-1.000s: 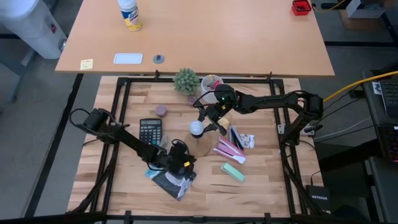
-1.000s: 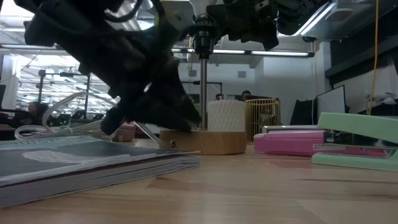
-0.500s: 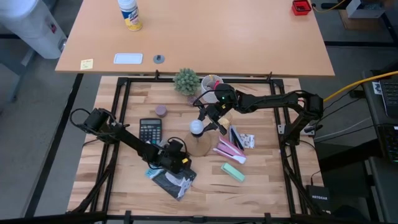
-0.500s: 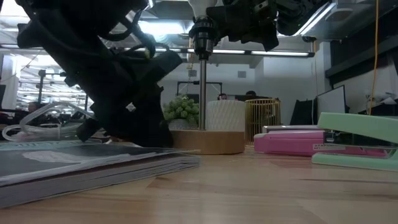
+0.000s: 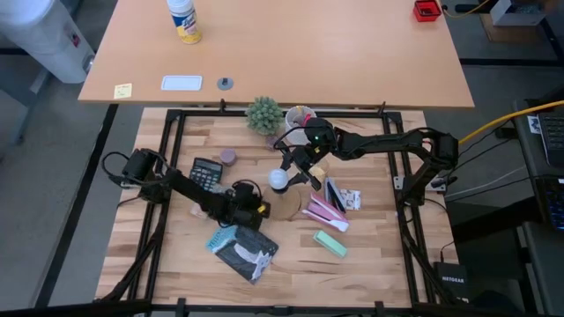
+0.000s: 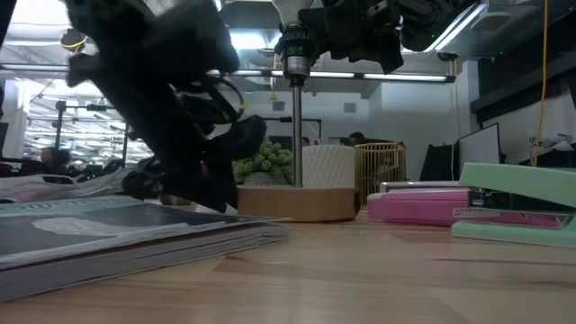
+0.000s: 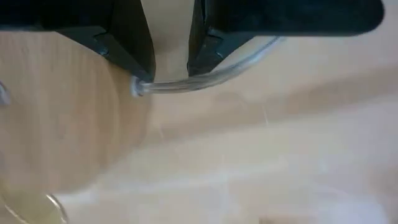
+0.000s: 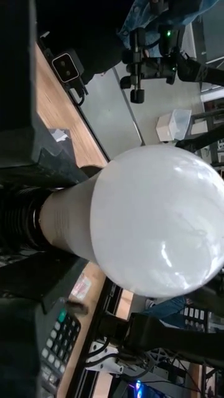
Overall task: Screw lightbulb
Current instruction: Remove the lightbulb from the lamp
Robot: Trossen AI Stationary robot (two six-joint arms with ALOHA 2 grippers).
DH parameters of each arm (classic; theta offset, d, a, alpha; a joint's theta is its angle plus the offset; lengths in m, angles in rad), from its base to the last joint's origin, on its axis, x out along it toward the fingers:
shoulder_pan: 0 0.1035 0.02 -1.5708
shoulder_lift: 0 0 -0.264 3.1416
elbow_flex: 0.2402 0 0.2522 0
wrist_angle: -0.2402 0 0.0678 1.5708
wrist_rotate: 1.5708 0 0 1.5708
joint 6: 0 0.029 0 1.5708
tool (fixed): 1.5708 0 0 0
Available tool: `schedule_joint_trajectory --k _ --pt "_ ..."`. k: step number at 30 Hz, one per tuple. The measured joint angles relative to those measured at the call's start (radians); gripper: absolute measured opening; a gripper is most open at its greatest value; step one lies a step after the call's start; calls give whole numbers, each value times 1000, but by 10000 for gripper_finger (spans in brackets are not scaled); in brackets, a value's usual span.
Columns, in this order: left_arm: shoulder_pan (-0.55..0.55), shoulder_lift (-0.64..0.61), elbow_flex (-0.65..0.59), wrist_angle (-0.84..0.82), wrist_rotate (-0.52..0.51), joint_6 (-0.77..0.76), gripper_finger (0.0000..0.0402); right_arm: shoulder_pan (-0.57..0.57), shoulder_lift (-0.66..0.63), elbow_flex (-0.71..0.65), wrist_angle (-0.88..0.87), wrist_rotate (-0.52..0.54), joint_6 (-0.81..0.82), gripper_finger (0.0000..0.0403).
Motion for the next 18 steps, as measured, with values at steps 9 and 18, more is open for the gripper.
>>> schedule_joint_trajectory --k 9,18 --pt "129 1 -1 42 -9 204 88 0 0 0 1 0 0 154" --pt "226 1 -2 107 -26 530 88 0 0 1 0 -6 -1 154"
